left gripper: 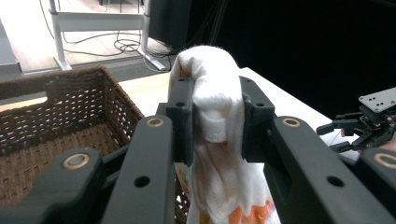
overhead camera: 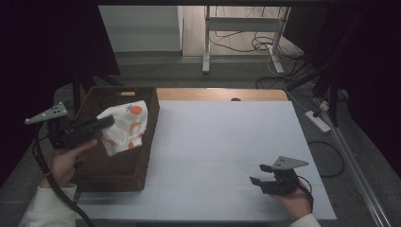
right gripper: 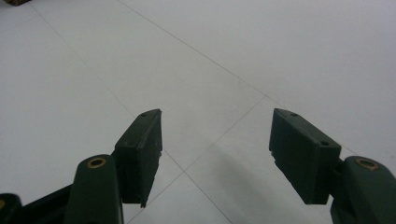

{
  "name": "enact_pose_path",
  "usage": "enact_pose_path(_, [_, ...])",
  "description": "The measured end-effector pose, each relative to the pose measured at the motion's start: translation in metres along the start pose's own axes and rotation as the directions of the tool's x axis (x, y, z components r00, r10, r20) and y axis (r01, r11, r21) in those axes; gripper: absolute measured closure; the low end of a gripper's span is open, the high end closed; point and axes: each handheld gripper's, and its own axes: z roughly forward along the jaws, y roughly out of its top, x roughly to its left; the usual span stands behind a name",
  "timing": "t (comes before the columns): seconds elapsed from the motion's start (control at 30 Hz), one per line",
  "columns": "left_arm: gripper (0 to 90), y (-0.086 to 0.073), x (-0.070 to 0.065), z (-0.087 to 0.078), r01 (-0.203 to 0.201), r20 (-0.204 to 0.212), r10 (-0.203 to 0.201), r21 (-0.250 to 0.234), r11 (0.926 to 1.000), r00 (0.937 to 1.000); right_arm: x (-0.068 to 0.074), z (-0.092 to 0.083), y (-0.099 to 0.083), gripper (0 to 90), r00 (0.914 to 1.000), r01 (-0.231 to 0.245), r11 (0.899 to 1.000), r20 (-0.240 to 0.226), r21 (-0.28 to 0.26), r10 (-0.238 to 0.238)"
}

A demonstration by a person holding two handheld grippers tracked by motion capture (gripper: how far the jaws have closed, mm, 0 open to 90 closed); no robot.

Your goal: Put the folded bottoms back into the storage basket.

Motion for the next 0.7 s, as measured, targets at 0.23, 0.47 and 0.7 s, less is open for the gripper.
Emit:
enact_pose_path(0.23, [70.4,-0.005,0.005,-0.008,0.007,-0.018,-0.007,0.006,1.0000,0.9998,0.000,0.000,0.000,35.1,1.0000,0.001,1.000,-0.002,-0.001,-0.001])
enact_pose_path(0.47, [70.4,-0.009,0.010,-0.009,0.015,-0.025,-0.015,0.021,0.9997,0.9996,0.000,0.001,0.000,35.0,1.0000,0.001,1.000,-0.002,0.006,-0.001])
enact_pose_path(0.7, [70.4,-0.014,0.014,-0.001,0.023,-0.026,-0.021,0.053,0.9984,0.9994,0.000,0.002,0.000,35.0,1.0000,0.003,1.000,-0.002,0.009,-0.003])
